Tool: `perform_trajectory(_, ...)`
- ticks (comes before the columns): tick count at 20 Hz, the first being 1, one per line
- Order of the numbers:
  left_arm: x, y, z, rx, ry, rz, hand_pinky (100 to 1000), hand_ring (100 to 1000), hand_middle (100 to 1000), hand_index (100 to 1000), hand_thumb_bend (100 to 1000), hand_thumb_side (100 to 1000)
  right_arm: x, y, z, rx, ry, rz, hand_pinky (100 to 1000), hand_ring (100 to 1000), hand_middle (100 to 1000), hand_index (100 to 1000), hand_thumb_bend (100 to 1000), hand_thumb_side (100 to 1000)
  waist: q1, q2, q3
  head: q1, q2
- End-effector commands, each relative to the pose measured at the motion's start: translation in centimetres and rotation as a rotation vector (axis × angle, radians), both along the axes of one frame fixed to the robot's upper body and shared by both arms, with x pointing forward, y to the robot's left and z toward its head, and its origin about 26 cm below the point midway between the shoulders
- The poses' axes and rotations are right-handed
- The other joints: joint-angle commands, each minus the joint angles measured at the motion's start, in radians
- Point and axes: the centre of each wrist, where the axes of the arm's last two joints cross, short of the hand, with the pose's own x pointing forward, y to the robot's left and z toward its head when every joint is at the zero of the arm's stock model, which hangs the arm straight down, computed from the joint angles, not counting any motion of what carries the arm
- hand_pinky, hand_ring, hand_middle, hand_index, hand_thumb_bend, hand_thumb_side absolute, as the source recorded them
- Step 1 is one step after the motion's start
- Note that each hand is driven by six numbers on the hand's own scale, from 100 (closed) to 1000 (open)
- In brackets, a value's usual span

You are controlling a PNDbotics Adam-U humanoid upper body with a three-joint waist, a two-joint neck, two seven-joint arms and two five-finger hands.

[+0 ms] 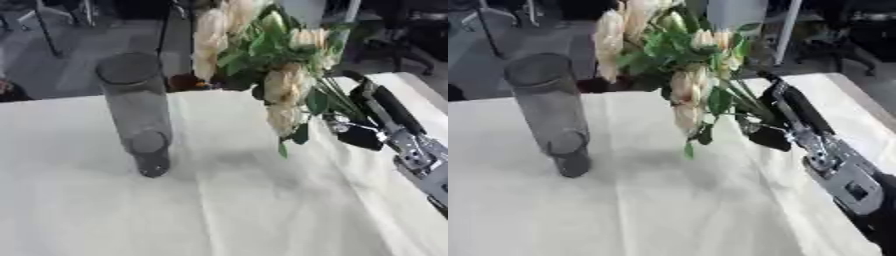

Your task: Arrange flowers into the vase.

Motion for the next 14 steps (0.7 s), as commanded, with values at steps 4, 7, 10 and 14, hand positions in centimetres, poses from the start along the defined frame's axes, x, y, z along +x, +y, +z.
perform_trajectory(4,-0.3,0.5,1.0,0.028,-0.036,0.015,643,907,934,967,100,1000,-0.9,1.7,4.3,0.041,-0.071,0.056,105,1000,100,100,153,358,-0.004,-0.024,0.000,0.005,-0.024)
perform_trajectory(7,-0.3,0.5,0.9,0.030,-0.036,0.014,643,907,934,967,100,1000,-1.1,2.5,5.0,0.078,-0.066,0.085,100,1000,100,100,162,353,-0.007,-0.027,0.003,0.007,-0.033)
perform_trajectory(10,-0.3,0.5,0.9,0.032,-0.034,0.014,643,907,934,967,100,1000,-1.3,3.2,5.9,0.115,-0.064,0.118,100,1000,100,100,171,347,-0.011,-0.031,0.007,0.008,-0.037)
perform_trajectory(14,-0.3,0.5,0.9,0.033,-0.032,0.014,643,906,934,967,100,1000,-1.2,3.5,7.0,0.169,-0.079,0.145,100,1000,100,100,188,344,-0.017,-0.036,0.013,0.007,-0.036)
